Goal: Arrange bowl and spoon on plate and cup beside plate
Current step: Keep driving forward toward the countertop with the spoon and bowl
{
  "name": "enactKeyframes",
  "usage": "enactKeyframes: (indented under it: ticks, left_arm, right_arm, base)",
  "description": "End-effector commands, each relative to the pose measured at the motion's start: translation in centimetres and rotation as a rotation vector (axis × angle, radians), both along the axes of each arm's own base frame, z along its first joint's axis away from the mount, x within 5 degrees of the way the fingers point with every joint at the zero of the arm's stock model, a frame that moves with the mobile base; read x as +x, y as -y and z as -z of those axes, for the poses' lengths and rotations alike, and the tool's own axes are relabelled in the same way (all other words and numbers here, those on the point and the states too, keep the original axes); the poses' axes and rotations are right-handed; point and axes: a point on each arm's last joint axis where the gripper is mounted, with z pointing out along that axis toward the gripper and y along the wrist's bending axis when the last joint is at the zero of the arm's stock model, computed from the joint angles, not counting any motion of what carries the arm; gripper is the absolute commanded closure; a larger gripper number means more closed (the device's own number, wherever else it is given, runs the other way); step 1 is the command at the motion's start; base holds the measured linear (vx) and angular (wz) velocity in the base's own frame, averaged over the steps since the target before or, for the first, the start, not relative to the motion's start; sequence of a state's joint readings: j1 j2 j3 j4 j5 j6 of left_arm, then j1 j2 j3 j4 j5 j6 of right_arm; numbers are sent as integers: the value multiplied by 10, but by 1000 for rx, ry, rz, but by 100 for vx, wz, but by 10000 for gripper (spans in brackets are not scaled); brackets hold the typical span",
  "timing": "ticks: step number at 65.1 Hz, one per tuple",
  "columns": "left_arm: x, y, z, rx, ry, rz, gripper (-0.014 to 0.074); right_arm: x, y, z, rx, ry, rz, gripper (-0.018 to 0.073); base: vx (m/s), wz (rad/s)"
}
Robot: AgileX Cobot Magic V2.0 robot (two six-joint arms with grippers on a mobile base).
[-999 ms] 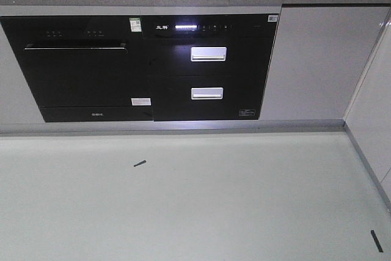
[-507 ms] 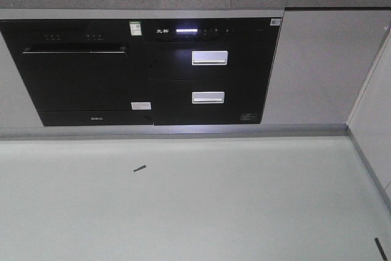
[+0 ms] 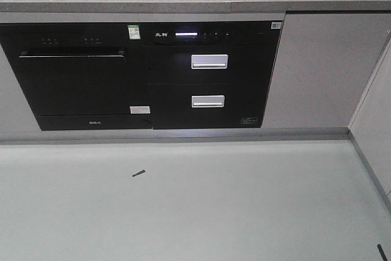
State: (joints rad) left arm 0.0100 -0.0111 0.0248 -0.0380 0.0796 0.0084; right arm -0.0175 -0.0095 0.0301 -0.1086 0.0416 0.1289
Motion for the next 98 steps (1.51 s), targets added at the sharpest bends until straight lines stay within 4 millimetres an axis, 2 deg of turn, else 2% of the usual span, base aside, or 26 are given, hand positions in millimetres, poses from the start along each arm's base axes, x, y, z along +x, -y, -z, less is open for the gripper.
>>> enactKeyframes:
  ticks: [1, 98]
  left_arm:
    - [0, 0, 3, -9, 54, -5, 602]
    - [0, 0, 3, -9, 54, -5, 602]
  right_arm:
    - [-1, 0, -3, -18, 73, -1, 561]
    - [-1, 0, -3, -18, 73, -1, 561]
  base:
    - [5, 0]
    - [3, 0]
